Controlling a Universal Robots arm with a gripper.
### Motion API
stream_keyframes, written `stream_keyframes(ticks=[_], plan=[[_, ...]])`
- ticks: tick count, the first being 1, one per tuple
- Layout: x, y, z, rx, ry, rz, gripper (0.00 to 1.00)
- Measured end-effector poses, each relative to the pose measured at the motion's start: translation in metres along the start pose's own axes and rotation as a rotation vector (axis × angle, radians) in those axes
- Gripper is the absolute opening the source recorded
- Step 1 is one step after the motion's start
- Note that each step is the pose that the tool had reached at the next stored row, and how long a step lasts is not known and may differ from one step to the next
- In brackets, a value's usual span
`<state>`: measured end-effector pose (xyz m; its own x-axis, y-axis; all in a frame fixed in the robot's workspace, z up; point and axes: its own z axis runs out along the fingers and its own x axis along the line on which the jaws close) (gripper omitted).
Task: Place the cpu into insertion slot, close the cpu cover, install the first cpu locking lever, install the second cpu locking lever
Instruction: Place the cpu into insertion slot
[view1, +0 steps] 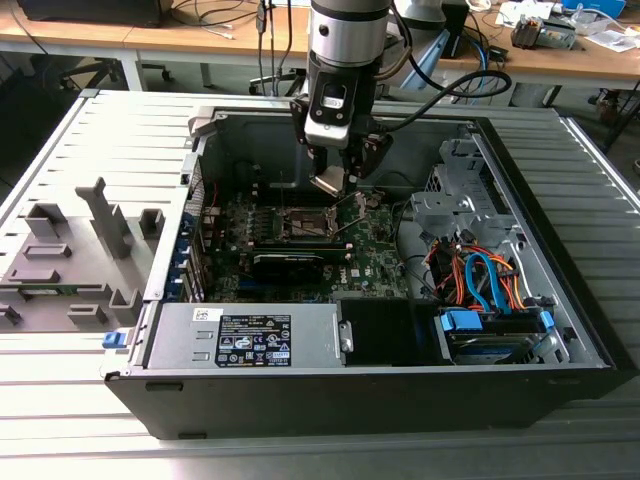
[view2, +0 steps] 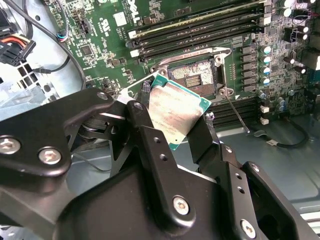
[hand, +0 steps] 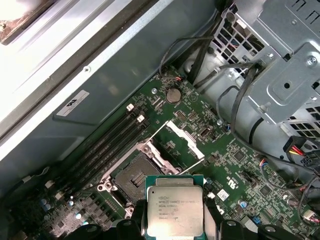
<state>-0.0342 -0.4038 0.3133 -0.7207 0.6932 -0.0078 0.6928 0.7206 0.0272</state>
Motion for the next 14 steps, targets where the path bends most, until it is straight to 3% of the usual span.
stream_keyframes(ticks=[14], plan=[[0.0,0.0,0.0,0.003,-0.0038,0.042,0.54]])
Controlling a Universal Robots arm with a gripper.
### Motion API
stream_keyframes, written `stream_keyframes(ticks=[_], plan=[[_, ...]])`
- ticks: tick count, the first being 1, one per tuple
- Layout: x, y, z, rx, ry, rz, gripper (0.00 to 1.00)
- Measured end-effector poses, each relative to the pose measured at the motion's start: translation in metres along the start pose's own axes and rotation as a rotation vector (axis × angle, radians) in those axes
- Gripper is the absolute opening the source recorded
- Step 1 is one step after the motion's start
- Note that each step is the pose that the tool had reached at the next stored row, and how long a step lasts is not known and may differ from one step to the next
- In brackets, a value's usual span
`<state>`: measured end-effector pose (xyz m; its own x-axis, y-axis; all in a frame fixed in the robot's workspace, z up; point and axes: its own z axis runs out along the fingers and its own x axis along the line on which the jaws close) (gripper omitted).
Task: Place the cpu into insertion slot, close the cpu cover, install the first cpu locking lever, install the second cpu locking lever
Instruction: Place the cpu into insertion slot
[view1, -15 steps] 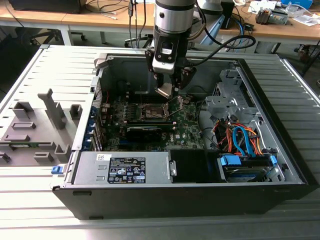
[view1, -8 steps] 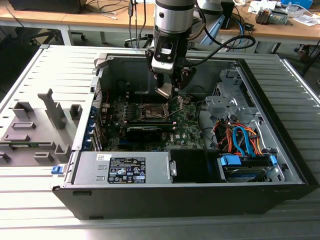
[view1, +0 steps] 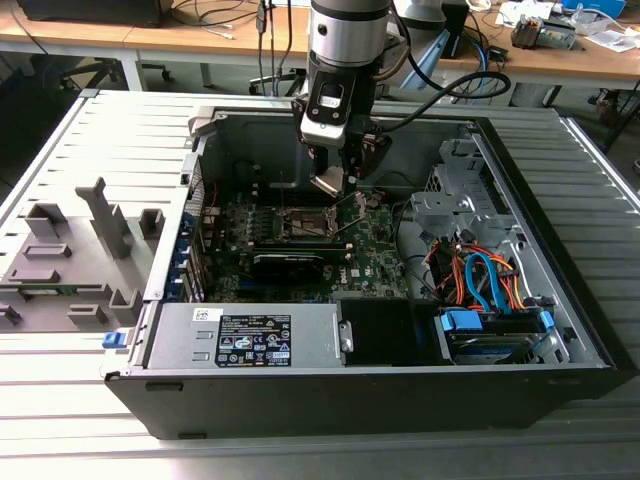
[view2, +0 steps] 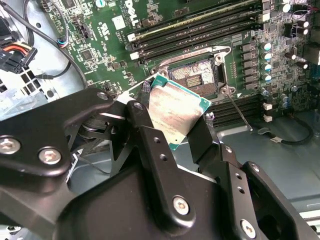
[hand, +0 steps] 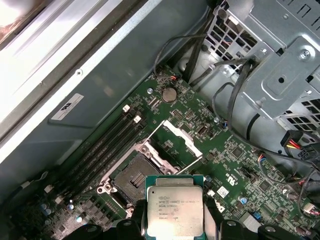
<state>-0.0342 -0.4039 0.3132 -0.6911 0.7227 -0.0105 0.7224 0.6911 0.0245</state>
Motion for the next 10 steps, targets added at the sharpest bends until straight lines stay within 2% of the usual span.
stream_keyframes(ticks=[10], plan=[[0.0,0.0,0.0,0.0018,-0.0021,0.026,0.54]])
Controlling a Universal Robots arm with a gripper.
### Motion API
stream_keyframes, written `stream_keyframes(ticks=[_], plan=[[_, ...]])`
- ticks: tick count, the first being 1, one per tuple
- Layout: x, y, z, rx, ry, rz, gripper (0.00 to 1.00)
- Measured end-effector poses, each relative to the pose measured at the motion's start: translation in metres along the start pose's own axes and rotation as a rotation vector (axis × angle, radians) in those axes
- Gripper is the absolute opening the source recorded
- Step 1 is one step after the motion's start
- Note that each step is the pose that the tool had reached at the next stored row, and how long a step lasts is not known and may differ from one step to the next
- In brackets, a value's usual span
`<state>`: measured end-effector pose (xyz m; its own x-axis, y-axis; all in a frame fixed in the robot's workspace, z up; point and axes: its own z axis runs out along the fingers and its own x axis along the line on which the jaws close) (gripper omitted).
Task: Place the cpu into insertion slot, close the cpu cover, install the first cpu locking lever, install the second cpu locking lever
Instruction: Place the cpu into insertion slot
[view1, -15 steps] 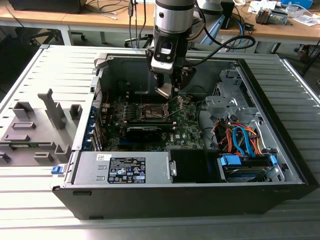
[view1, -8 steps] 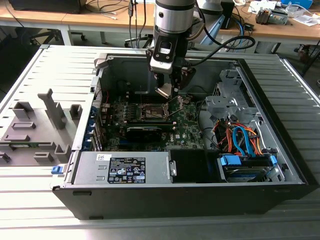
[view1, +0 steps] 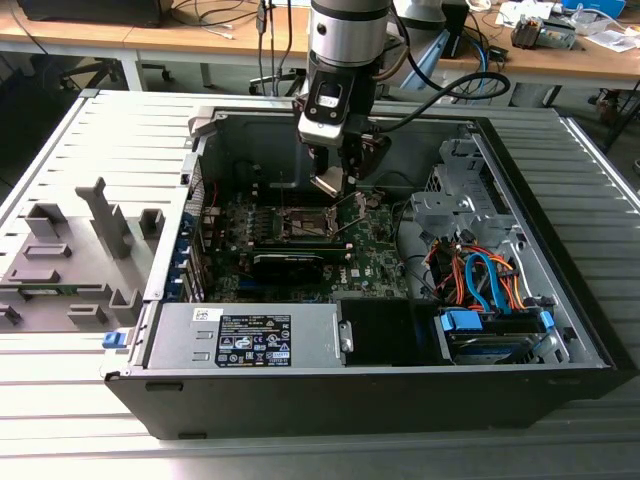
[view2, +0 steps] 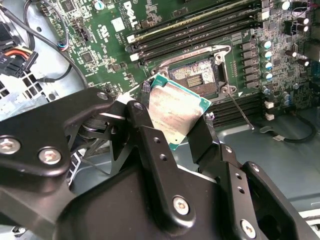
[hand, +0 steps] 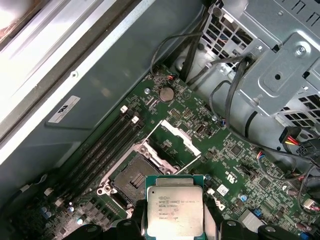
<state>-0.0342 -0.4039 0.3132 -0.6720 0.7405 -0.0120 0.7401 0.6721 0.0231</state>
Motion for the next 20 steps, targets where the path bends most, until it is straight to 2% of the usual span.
stream_keyframes(ticks=[20], plan=[[0.0,0.0,0.0,0.0037,-0.0046,0.054,0.54]])
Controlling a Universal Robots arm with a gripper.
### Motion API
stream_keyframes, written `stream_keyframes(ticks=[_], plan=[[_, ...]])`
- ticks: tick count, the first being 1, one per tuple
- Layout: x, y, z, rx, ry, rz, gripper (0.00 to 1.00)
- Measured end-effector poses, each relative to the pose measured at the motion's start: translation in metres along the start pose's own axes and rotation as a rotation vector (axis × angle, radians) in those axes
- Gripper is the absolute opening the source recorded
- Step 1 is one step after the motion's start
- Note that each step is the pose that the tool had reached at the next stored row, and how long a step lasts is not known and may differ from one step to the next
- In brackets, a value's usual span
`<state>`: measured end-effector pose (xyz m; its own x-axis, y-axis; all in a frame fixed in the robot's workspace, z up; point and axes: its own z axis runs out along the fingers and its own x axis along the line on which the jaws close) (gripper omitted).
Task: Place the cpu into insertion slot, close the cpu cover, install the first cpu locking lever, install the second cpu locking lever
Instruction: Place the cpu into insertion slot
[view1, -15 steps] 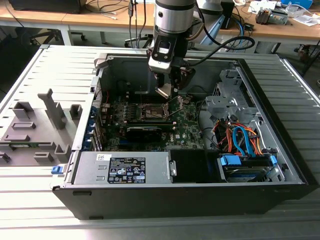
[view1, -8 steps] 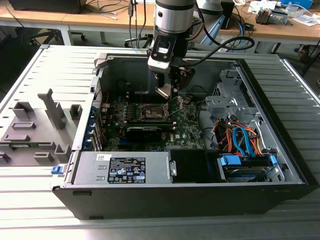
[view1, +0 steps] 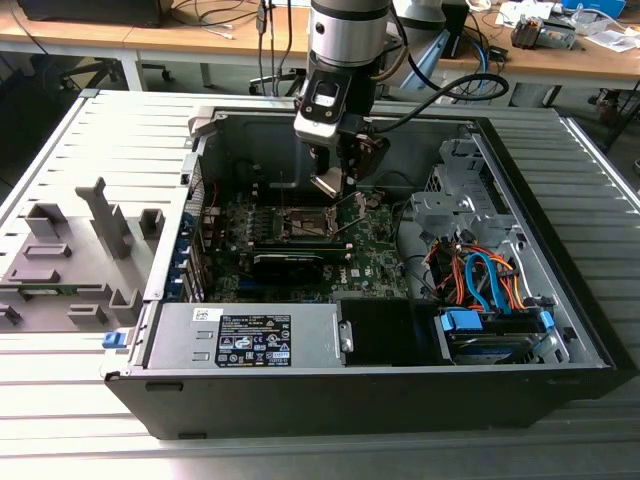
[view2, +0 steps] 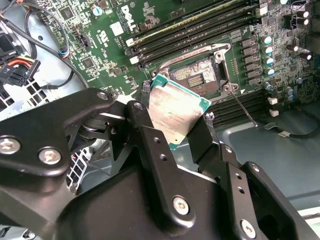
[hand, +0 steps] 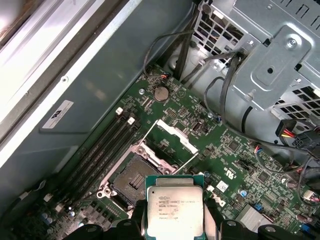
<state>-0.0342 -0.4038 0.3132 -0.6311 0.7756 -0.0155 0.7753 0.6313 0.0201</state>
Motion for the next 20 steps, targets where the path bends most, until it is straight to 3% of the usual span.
stream_keyframes(ticks=[20], plan=[[0.0,0.0,0.0,0.0044,-0.0055,0.063,0.54]])
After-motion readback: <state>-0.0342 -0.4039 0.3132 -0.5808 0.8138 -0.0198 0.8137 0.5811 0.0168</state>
